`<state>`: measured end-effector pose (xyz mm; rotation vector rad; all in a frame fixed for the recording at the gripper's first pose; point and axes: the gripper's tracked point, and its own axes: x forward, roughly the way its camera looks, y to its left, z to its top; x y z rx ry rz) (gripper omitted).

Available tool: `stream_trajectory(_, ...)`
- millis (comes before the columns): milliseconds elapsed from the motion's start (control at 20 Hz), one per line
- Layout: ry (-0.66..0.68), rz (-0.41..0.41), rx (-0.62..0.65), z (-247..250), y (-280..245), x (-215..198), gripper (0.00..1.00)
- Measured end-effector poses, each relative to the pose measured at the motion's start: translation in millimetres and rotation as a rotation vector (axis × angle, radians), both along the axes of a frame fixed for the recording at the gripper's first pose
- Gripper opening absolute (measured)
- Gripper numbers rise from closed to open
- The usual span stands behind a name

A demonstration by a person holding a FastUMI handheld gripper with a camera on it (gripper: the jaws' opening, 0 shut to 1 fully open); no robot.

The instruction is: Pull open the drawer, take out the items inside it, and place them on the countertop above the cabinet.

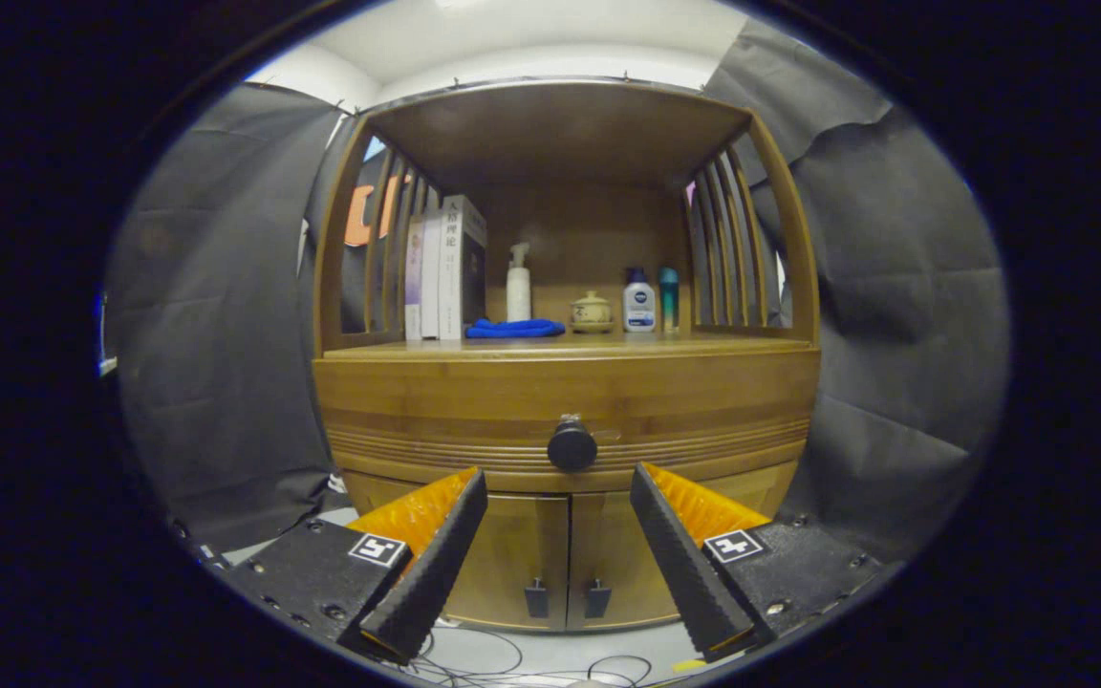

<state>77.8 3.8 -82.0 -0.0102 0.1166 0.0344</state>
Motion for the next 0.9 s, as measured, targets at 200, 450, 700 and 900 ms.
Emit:
stream_trajectory(200,0.037,-0.035,0.003,-4.9,-11.8,46.6,0.96)
stream_trajectory(450,0.101,0.000,0.001,-19.3,-6.9,71.5,0.88)
stream_trajectory(700,0.122,0.001,0.011,-29.4,-2.5,96.7,0.67)
stream_trajectory(900,0.134,-0.010,-0.014,-32.6,-5.0,98.6,0.54)
